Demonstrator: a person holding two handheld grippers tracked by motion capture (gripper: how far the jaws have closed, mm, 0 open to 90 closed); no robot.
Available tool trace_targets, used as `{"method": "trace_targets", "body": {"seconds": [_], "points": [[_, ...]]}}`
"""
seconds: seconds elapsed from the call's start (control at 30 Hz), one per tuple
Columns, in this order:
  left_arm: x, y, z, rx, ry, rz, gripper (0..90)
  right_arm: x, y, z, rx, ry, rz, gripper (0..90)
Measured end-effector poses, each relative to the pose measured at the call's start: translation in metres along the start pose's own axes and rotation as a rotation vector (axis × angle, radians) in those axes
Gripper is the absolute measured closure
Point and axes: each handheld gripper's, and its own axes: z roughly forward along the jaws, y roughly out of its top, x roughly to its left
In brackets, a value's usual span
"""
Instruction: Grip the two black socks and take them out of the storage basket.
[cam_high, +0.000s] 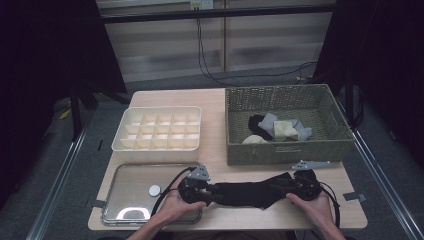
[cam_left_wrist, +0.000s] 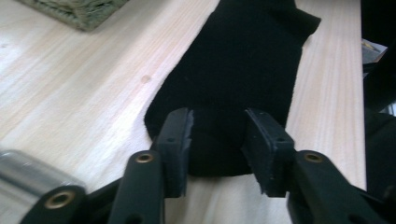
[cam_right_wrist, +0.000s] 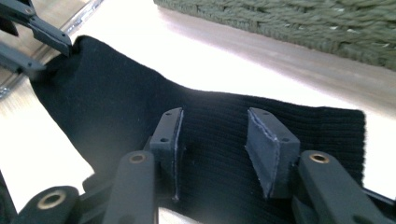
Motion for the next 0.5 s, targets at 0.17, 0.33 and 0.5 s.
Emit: {"method": "trace_targets", "body": {"seconds": [0.17,0.33,0.5], "points": [[0.002,0.001,-0.006,-0.009,0.003,-0.023,52.8,0.000,0.004,-0.002,-0.039,0.024,0.008,46.9],[0.009,0.001,-0.019,-0.049,0.023,-0.057,50.9,0.000,0.010,-0.001,-0.059,0.044,0.005,36.1],[0.012,-0.001,-0.031,-0.075,0.060,-0.085,43.5,0.004,0.014,0.000,-0.070,0.046,-0.006,32.0]]}}
